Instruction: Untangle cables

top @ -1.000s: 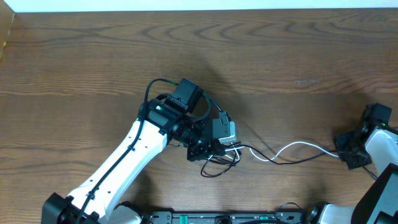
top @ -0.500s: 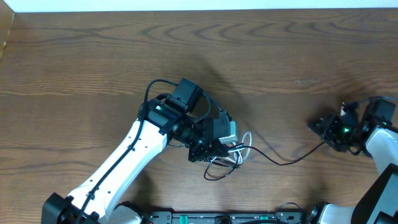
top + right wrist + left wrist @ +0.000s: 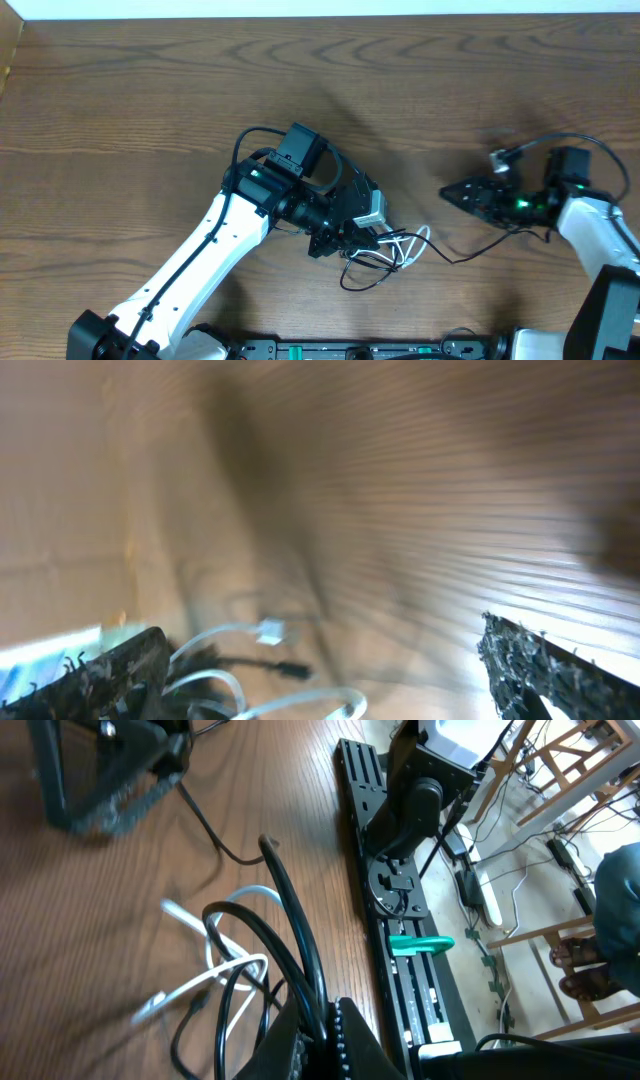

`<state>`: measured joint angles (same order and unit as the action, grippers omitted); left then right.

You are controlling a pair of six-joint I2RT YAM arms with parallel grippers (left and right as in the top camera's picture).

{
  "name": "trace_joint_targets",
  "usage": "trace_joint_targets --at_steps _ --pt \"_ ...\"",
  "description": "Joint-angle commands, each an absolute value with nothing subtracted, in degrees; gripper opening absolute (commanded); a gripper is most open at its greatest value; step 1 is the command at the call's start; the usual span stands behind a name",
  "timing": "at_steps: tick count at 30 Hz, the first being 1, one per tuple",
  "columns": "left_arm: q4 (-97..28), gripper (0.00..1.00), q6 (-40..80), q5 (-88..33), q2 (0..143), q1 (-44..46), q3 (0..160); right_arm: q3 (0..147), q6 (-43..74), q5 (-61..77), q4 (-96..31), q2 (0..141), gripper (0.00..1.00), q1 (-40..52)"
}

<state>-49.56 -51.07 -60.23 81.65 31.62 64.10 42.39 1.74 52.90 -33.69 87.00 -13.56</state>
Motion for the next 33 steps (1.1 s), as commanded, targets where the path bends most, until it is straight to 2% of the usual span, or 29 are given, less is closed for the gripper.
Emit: trace_joint_targets --at_steps 1,7,14,17,19,23,27,33 --pt "-49.36 0.07 -52.10 -63.00 81.97 31.75 63.96 43.38 4.80 58.85 -33.34 86.59 0.96 -7.51" --pt "-49.17 0.07 -52.10 -63.02 81.97 31.75 63.96 43.38 16.01 57.23 -27.81 86.61 0.95 1.85" --pt "-49.21 0.07 -52.10 -63.00 81.97 31.75 63.96 43.38 32.05 49.60 -8.97 86.63 0.95 11.66" --pt "-49.21 0.07 -52.10 -63.00 81.97 31.75 63.96 43.38 36.32 49.19 -3.46 86.63 0.87 14.74" --pt "-49.19 0.07 -52.10 -62.96 81.97 31.75 63.96 43.38 38.33 47.00 -3.31 86.63 0.80 16.47" --pt "-49.23 0.07 -52.07 -62.08 81.97 31.75 63.96 43.38 38.76 44.95 -6.50 86.63 0.74 19.57" --pt "-49.36 0.07 -52.07 -61.82 81.97 31.75 63.96 43.38 38.76 45.32 -13.43 86.63 0.66 20.34" --pt "-49.36 0.07 -52.07 -60.36 81.97 31.75 63.96 43.38 38.68 45.34 -21.50 86.63 0.59 20.36"
